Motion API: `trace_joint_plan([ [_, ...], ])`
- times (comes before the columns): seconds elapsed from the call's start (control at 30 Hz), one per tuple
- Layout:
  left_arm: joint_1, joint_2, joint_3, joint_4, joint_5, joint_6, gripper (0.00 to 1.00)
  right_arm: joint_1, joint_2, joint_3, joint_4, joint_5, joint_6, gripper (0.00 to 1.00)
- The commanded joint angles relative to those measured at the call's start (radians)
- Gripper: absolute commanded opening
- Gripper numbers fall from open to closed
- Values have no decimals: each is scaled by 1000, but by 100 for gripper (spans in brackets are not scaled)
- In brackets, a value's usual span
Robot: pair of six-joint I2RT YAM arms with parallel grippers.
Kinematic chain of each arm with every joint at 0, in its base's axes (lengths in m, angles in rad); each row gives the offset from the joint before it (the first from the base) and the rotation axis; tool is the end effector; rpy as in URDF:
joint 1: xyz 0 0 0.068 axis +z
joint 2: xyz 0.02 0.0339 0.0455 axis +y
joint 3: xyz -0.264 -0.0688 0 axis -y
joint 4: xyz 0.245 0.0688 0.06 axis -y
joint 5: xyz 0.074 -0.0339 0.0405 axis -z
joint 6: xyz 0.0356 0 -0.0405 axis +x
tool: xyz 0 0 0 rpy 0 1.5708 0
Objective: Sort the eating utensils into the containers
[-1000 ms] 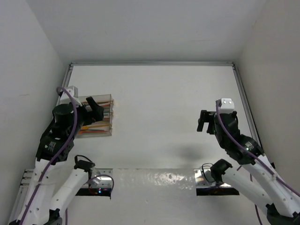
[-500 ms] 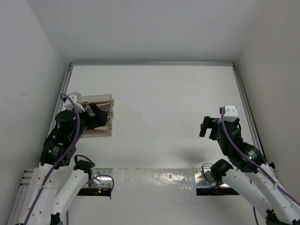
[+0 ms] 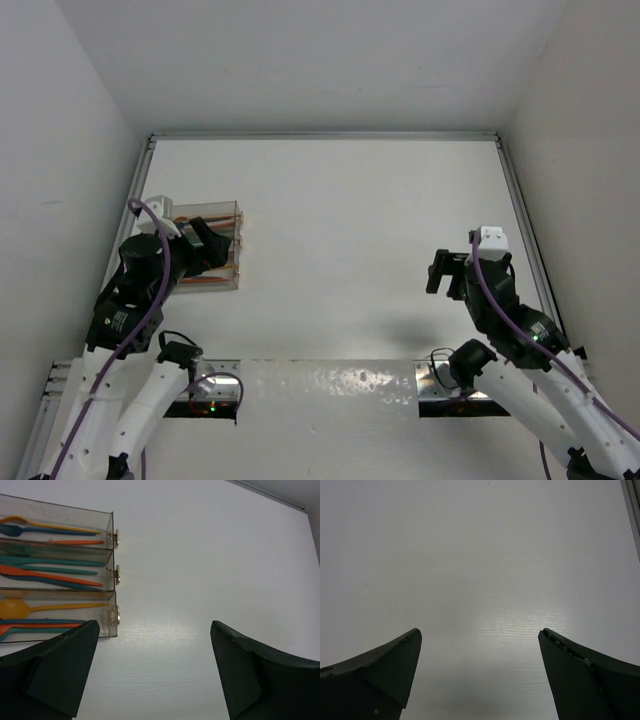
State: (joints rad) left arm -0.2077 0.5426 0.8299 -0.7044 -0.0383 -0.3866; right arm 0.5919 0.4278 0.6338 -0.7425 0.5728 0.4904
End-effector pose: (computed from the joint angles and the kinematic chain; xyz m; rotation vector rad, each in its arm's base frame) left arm 0.1099 -0.0218 0.3324 -0.2039 1.9937 -0.3451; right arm 0.0910 0.0379 0.2788 0.2317 2.0024 0.0807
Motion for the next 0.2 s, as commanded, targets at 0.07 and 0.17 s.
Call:
trace_joint_plan([
  [0.07,1,5,-3,33,-15,-28,92,3,-14,20,8,-2,-3,99],
  [0.17,-1,7,-11,34,-17,-31,92,3,-15,20,8,-4,-6,99],
])
